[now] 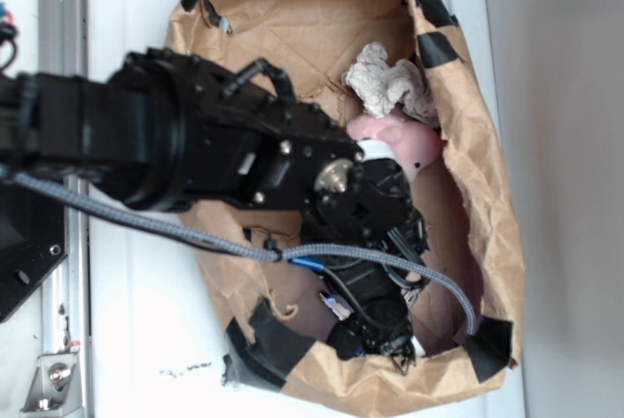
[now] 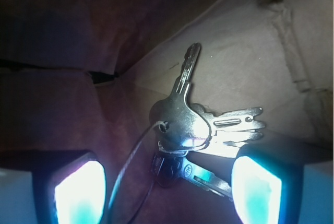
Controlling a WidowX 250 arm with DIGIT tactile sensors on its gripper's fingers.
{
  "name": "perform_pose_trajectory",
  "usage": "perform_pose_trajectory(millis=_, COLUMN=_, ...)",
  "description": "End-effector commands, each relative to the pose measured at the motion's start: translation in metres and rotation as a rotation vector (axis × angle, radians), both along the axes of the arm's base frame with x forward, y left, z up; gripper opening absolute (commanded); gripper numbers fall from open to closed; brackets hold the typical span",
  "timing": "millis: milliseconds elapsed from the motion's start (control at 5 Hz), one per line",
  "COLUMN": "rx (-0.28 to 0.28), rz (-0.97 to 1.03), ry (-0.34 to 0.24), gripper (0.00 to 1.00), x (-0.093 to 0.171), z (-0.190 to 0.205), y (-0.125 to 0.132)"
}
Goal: Grab the silver keys.
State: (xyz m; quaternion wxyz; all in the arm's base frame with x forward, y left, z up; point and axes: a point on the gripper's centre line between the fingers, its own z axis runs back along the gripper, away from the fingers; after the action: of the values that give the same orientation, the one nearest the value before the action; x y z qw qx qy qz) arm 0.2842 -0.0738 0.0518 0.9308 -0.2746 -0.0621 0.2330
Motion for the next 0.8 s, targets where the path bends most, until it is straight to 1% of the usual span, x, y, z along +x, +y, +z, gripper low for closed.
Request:
perform_pose_trajectory(millis=0, rx=0.009, rz=-0.038, ry=-0.028, gripper=0.00, x=0.0064, z=0.0038, y=-0.0082)
perform_pose_trajectory(millis=600, rx=0.031, rz=-0.027, ry=-0.041, gripper=0.00, x=0.0084, z=0.0087, y=0.0011)
